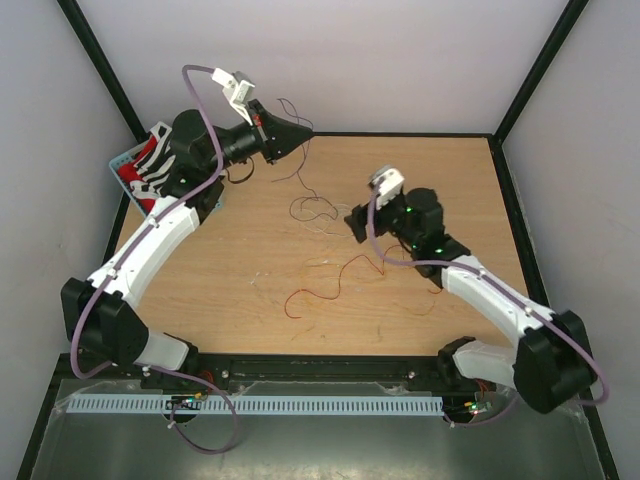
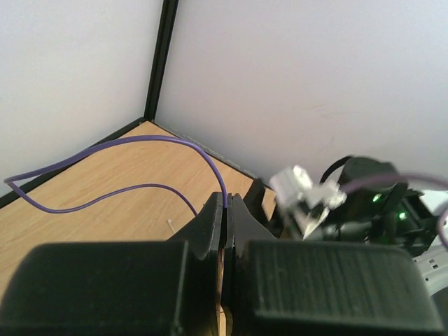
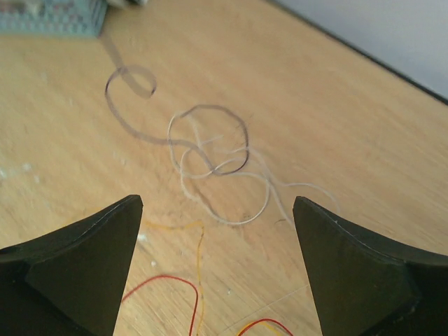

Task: Zip-tie the wires
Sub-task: Pick up the cable at the center of the board.

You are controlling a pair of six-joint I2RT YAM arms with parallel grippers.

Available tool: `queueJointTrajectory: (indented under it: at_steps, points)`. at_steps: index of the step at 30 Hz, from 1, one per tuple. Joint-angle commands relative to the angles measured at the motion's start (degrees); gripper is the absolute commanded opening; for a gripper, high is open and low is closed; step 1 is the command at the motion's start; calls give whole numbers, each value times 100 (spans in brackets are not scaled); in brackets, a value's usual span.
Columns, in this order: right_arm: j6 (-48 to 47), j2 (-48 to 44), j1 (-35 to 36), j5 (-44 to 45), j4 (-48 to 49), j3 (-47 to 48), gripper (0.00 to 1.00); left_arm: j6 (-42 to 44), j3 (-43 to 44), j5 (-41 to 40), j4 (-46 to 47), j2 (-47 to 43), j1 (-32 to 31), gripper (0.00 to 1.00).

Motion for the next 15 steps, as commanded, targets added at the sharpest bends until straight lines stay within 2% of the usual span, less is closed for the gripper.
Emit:
queueJointTrajectory:
  at_steps: [1,9,15]
  points:
    - [-1278,504,437,-133,861,-146,99,-79,-115,65,206,-141,29,0]
    - [-2736,1702,755,-611,1985,-361,99,-84,-157,56,205,-199,33,0]
    - [-3307,2731,757,-732,1889,210,99,-129,-115,73,196,-196,81,0]
